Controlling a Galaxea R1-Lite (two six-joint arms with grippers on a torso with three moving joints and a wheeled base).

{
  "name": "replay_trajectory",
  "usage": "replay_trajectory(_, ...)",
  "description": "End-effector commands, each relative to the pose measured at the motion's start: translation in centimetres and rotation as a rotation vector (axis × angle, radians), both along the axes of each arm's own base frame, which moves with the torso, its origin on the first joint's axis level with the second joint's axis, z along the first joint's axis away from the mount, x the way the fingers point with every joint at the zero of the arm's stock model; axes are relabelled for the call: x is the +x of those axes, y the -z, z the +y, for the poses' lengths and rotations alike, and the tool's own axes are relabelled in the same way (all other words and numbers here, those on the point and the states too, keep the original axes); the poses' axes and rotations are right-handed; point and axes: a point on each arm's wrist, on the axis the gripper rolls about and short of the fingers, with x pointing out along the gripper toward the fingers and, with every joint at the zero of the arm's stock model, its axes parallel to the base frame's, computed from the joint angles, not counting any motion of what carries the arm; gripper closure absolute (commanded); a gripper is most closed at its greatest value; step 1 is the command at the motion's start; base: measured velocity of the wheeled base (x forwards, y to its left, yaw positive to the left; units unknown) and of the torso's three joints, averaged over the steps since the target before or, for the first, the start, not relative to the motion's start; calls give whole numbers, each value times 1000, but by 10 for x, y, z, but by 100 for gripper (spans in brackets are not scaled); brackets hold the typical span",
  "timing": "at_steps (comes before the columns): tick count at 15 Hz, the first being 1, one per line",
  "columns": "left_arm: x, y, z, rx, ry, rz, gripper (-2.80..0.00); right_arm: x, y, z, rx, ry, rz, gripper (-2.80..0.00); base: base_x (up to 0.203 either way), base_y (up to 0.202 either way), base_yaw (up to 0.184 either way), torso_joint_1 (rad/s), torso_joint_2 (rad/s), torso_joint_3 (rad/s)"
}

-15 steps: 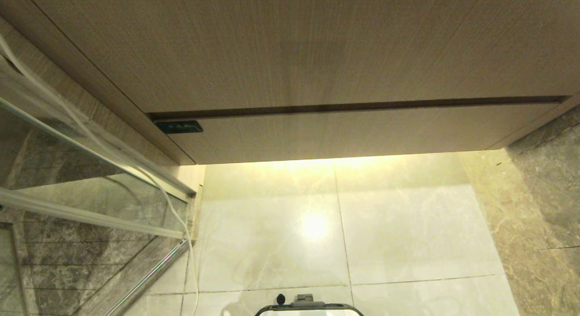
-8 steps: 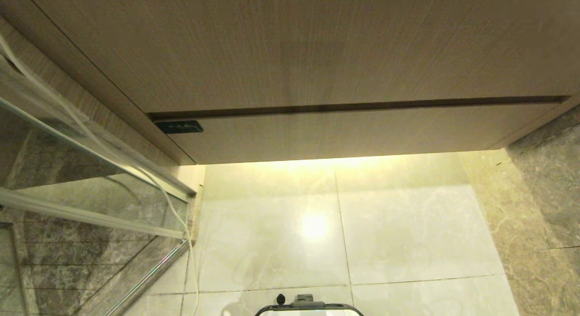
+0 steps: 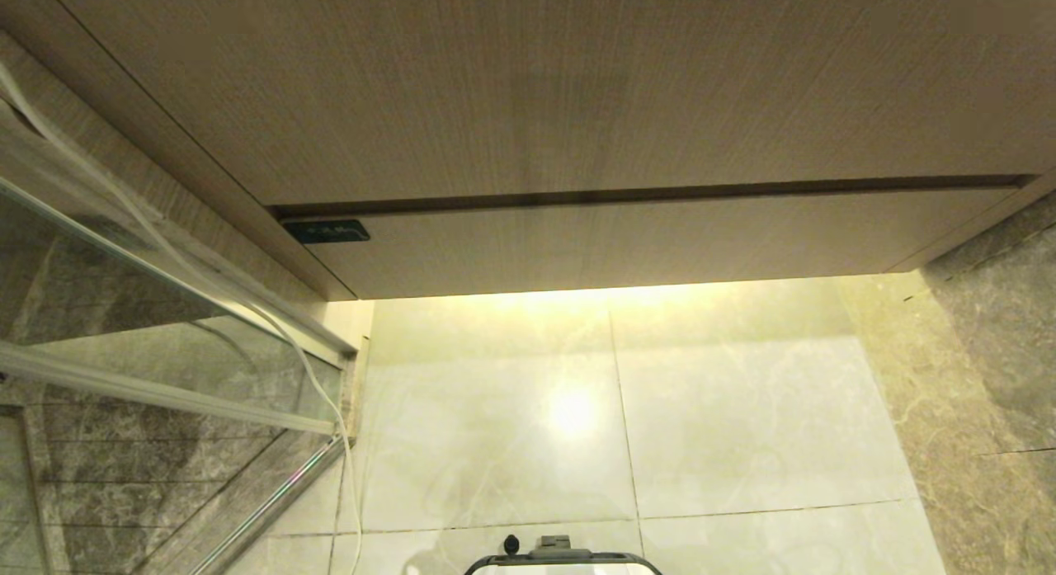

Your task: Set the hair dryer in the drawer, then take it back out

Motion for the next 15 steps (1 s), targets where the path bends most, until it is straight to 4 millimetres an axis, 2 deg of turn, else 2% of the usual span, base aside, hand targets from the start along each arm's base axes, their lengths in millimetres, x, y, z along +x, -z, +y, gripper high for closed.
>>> replay_trajectory(1,0,0,0,0,0,1,0,0,0,0,-1,0,2,0,0,0,0,0,0,0)
replay_trajectory(15,0,0,0,1,0,1,0,0,7,0,37,-3,70,0,0,0,0,0,0,0)
